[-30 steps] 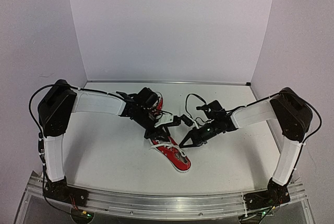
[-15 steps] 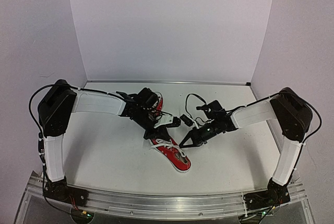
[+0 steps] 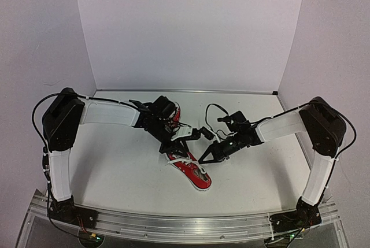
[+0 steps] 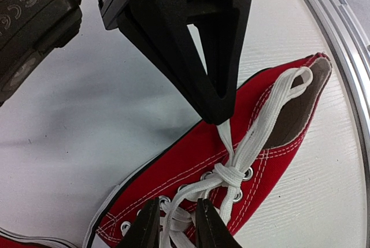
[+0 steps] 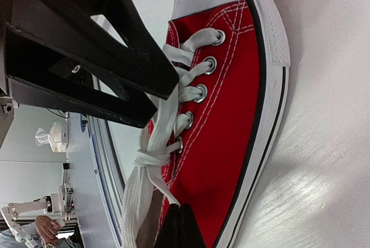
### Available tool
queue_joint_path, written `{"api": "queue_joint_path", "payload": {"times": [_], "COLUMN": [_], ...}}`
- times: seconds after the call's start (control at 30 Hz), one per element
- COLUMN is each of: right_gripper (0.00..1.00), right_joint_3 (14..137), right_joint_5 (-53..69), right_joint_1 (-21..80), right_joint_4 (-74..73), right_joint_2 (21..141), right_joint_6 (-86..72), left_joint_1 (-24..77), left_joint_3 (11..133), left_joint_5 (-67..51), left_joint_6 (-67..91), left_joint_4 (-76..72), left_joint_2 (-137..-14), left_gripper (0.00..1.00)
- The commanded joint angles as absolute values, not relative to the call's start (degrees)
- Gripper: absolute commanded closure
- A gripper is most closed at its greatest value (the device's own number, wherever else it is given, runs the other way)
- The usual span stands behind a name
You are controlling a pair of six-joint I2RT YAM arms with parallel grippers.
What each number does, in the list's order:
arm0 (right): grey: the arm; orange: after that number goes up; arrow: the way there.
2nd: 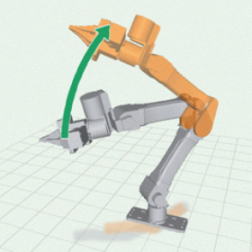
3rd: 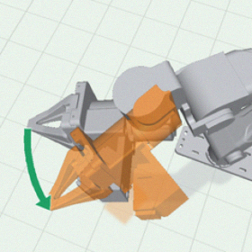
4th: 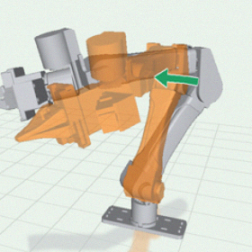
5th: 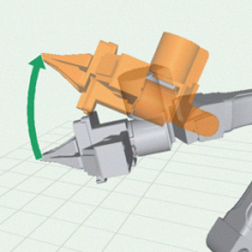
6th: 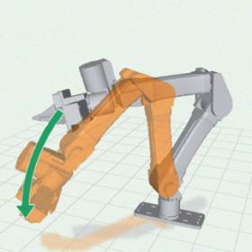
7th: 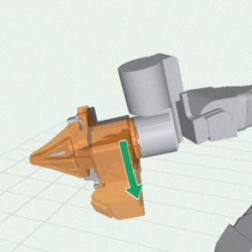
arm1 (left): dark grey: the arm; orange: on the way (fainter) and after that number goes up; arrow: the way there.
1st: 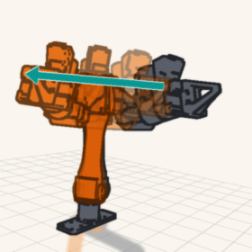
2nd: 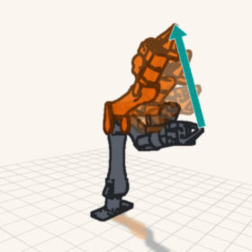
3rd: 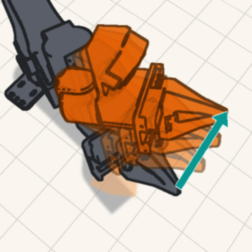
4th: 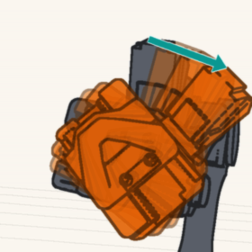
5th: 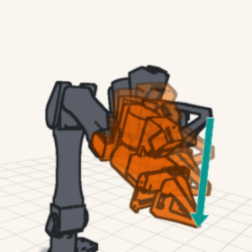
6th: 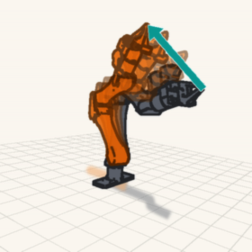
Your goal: Tie the shoes
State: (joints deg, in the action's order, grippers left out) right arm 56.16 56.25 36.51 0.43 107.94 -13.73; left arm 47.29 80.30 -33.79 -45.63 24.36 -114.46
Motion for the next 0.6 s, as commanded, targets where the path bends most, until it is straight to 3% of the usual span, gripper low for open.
{"api": "queue_joint_path", "payload": {"times": [0.0, 0.4, 0.57], "right_gripper": [1.0, 1.0, 1.0], "right_joint_3": [57.4, 57.1, 56.92], "right_joint_5": [56.63, 56.43, 56.2], "right_joint_1": [36.35, 36.3, 36.3], "right_joint_4": [1.56, 1.65, 1.58], "right_joint_2": [107.43, 107.1, 106.67], "right_joint_6": [-13.37, -13.36, -13.45], "left_joint_1": [47.11, 47.69, 47.72], "left_joint_3": [83.73, 85.39, 85.84], "left_joint_5": [-33.49, -32.12, -32.13], "left_joint_6": [-47.11, -48.37, -48.38], "left_joint_4": [25.21, 28.03, 28.66], "left_joint_2": [-115.27, -117.07, -117.13], "left_gripper": [0.77, 0.73, 0.88]}}
